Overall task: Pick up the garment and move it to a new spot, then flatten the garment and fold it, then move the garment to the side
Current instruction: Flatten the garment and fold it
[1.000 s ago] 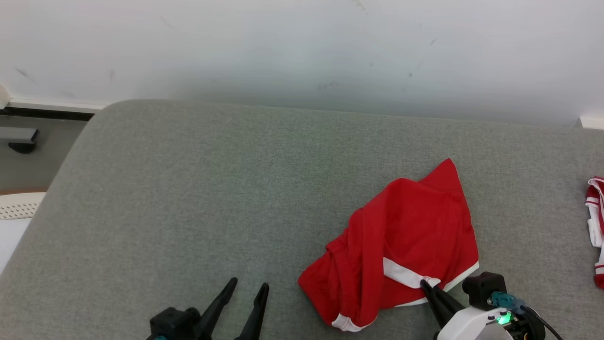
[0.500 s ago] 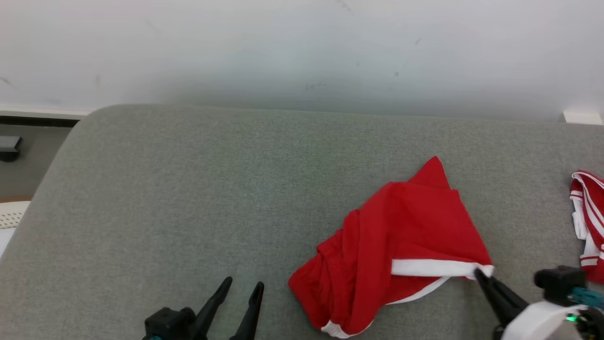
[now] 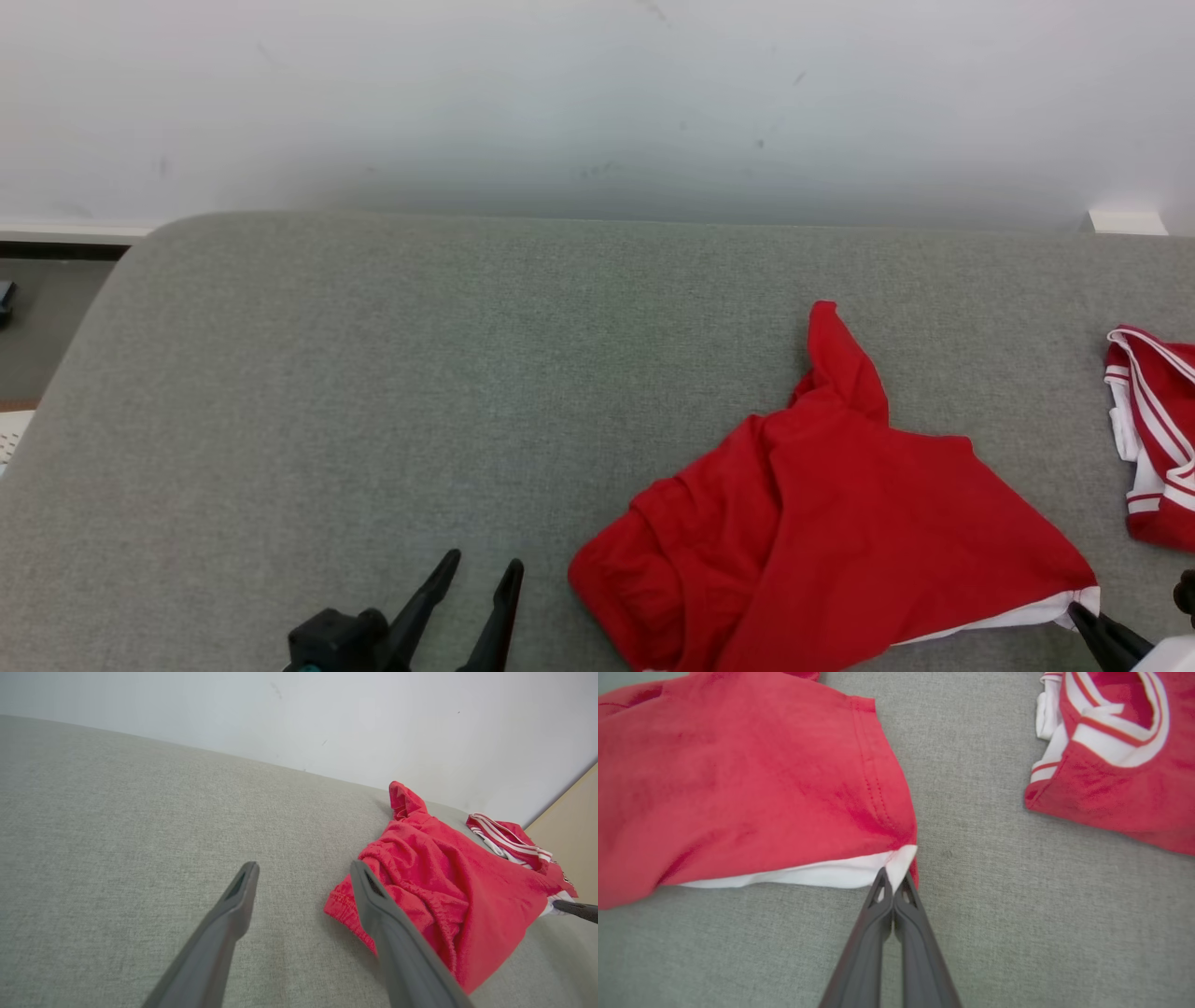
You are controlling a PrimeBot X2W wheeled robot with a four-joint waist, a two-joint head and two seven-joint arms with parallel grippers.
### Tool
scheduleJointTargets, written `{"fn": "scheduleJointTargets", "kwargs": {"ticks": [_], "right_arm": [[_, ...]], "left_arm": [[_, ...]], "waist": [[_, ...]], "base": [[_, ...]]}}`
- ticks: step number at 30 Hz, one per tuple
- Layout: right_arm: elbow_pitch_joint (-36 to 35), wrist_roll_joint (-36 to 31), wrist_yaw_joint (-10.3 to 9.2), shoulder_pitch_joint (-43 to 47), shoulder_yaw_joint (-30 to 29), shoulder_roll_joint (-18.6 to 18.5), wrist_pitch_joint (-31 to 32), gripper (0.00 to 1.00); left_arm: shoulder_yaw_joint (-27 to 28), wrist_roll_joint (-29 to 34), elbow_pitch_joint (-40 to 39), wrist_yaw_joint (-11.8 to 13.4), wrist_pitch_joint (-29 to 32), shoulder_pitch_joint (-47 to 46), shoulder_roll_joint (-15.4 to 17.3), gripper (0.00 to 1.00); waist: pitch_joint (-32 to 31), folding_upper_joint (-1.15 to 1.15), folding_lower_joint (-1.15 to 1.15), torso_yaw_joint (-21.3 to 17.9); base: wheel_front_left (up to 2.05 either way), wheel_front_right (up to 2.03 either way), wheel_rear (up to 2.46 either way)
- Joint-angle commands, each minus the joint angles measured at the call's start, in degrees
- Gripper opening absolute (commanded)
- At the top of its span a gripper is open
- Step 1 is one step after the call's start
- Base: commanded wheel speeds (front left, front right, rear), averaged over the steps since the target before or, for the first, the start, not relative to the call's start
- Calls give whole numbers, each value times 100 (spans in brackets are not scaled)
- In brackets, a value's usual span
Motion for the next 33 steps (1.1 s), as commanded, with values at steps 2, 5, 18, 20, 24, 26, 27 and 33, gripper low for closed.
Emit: {"fn": "scheduleJointTargets", "kwargs": {"ticks": [2,5,18,20,24,26,27,33], "right_arm": [[-11,25,-15,-169,-33,34,87,0],[-176,182,-15,-211,-140,-52,259,0],[238,-143,-16,136,-172,-20,572,100],[369,-376,-15,129,-284,41,325,100],[388,-674,-15,192,-493,141,-85,100],[227,-843,-16,233,-678,188,-515,100],[158,-910,-16,255,-779,242,-742,100],[-436,-1522,-16,474,-1071,615,-1979,100]], "left_arm": [[-14,-55,21,-11,-26,-20,37,100],[-14,-53,19,4,-23,-51,48,100],[-66,-103,40,32,-29,14,37,100],[-69,-99,38,42,-29,42,64,100],[-116,-45,1,35,1,60,81,100],[-170,-15,-54,22,49,55,69,100],[-210,2,-80,19,61,50,66,100],[-429,73,-207,-21,201,7,11,100]], "waist": [[0,0,0,-4],[-14,0,0,7],[-80,0,0,-51],[-108,0,0,-78],[-164,0,0,-122],[-188,0,0,-161],[-199,0,0,-189],[-270,0,0,-414]], "base": [[0,0,0],[0,0,0],[0,0,0],[0,0,0],[0,0,0],[0,0,0],[0,0,0],[0,0,0]]}}
